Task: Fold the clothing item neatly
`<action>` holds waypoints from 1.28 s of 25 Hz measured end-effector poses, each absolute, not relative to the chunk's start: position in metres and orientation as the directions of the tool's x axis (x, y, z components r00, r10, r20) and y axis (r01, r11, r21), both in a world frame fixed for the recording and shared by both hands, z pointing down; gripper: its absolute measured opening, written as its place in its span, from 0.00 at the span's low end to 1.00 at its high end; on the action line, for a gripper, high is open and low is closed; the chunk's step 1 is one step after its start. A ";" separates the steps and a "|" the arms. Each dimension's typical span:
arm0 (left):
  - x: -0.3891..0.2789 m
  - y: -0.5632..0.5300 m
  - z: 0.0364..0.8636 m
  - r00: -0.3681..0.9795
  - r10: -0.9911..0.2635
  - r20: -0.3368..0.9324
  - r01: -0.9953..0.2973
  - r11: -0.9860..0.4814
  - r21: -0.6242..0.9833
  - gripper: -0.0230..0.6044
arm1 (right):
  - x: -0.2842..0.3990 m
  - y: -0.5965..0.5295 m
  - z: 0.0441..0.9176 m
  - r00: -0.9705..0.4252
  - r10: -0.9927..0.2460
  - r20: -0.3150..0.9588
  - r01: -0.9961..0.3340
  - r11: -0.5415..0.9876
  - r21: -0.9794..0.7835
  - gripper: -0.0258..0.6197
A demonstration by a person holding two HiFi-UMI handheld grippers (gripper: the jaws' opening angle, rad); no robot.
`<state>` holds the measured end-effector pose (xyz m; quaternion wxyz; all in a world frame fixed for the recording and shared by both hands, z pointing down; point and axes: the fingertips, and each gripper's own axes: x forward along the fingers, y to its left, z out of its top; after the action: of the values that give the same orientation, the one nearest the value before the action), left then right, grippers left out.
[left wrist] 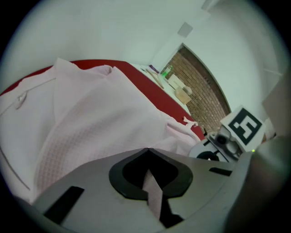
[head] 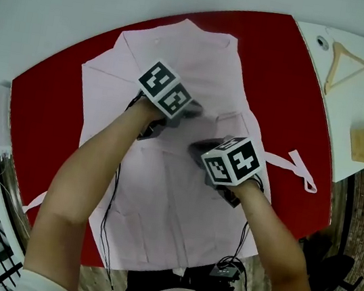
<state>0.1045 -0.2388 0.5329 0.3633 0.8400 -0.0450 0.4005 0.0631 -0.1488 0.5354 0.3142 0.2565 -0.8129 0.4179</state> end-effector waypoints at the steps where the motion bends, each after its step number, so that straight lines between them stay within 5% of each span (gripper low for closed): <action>1: 0.105 -0.245 0.534 0.673 0.188 0.715 -0.386 -0.735 0.557 0.04 | 0.062 -0.147 0.537 -0.661 -0.150 0.735 -0.681 0.532 -0.503 0.08; 12: 0.108 -0.264 0.532 0.679 0.067 0.732 -0.420 -0.781 0.462 0.04 | 0.067 -0.137 0.534 -0.683 -0.115 0.722 -0.660 0.520 -0.542 0.07; 15: 0.106 -0.261 0.512 0.711 0.049 0.701 -0.394 -0.798 0.456 0.04 | 0.072 -0.155 0.517 -0.728 -0.199 0.656 -0.652 0.499 -0.572 0.07; 22: 0.077 -0.181 0.485 0.788 0.134 0.601 -0.330 -0.733 0.595 0.04 | 0.121 -0.229 0.516 -0.618 -0.473 0.628 -0.785 0.333 -0.522 0.07; 27: 0.078 -0.131 0.530 0.750 0.210 0.627 -0.357 -0.669 0.651 0.04 | 0.145 -0.241 0.526 -0.517 -0.512 0.686 -0.854 0.255 -0.454 0.07; 32: 0.081 -0.113 0.530 0.728 0.267 0.632 -0.359 -0.637 0.682 0.04 | 0.124 -0.223 0.516 -0.535 -0.483 0.693 -0.844 0.335 -0.418 0.07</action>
<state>0.0812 -0.1126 0.5304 0.4251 0.8265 -0.0278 0.3679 0.1239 -0.2230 0.5162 0.2306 0.4235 -0.7838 0.3913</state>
